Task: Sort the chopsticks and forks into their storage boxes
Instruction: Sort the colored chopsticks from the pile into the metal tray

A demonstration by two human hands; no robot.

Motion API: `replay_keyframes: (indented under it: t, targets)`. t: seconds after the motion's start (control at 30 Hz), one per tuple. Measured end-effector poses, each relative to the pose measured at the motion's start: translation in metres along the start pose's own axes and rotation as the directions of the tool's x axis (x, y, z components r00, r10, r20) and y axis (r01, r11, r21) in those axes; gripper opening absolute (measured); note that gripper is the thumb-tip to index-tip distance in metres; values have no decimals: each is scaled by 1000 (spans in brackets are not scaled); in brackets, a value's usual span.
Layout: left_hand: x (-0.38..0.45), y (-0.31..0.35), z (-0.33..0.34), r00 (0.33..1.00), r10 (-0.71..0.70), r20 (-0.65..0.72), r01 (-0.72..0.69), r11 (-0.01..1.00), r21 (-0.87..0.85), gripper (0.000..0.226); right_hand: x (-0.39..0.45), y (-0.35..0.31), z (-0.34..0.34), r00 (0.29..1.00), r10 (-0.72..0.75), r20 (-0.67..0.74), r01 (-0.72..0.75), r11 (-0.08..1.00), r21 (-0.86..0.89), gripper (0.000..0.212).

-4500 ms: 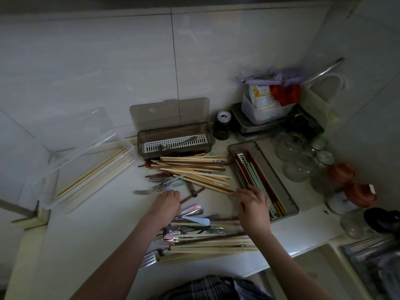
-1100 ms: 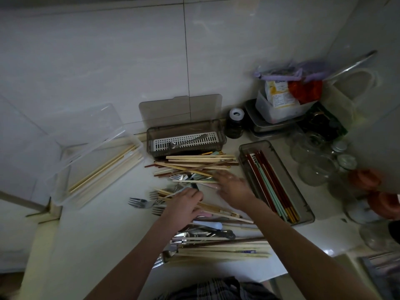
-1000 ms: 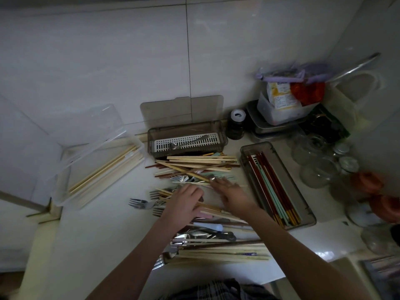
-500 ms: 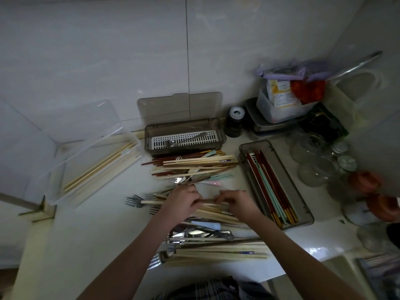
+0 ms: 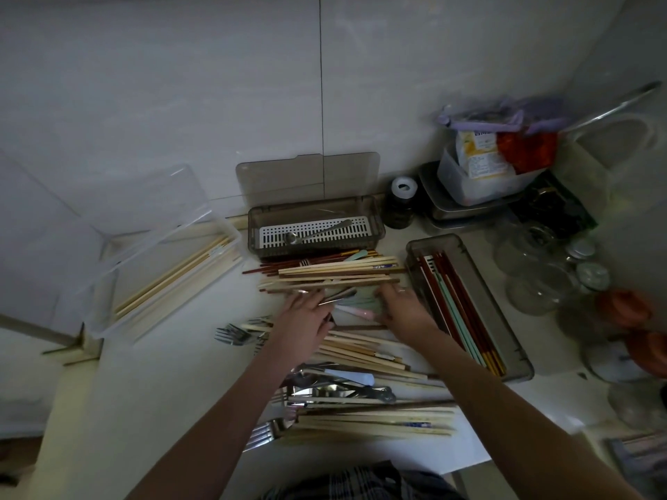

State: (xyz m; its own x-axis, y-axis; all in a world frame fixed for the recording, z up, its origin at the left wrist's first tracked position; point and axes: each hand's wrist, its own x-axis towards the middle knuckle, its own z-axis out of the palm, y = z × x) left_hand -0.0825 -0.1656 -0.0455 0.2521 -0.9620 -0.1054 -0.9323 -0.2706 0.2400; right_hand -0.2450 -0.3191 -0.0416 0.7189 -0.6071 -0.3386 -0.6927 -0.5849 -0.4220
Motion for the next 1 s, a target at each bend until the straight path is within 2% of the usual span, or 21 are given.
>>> replay_keyframes:
  t: [0.1, 0.23, 0.3, 0.4, 0.47, 0.53, 0.7, 0.77, 0.83, 1.0]
  targets:
    - [0, -7, 0, 997, -70, 42, 68, 997, 48, 43, -3, -1, 0, 998, 46, 45, -42, 996, -75, 14]
    - [0, -9, 1, 994, -94, 53, 91, 994, 67, 45, -10, -8, -5, 995, 31, 94, -9, 975, -220, 22]
    - [0, -8, 2, 994, -103, 36, 101, 993, 66, 48, -16, -9, -9, 998, 21, 56, -10, 983, -184, 18]
    - [-1, -5, 3, 995, -103, 8, 102, 994, 49, 50, -28, -10, -15, 993, -31, -110, 7, 977, -214, 30]
    - [-1, -3, 5, 996, -86, -24, 87, 996, 29, 50, -39, -9, -19, 949, -136, -283, 32, 938, -344, 40]
    - [-2, 1, 6, 996, -76, -51, 76, 997, 6, 47, -51, -5, -26, 912, -152, -380, -3, 926, -377, 42]
    - [-1, 19, 0, 990, -32, -140, 31, 999, -5, 31, -81, 31, -41, 793, 125, -596, -220, 971, -90, 60]
    - [2, 25, 1, 992, 59, -115, -62, 998, -23, 27, -91, 45, -39, 771, 218, -599, -288, 957, -22, 59]
    - [6, 31, 3, 988, 132, -78, -135, 990, -46, 23, -101, 55, -36, 791, 271, -548, -335, 942, -18, 55]
    - [11, 41, 8, 992, 128, -20, -130, 985, -110, 21, -112, 56, -28, 870, 382, -312, -425, 901, -83, 46]
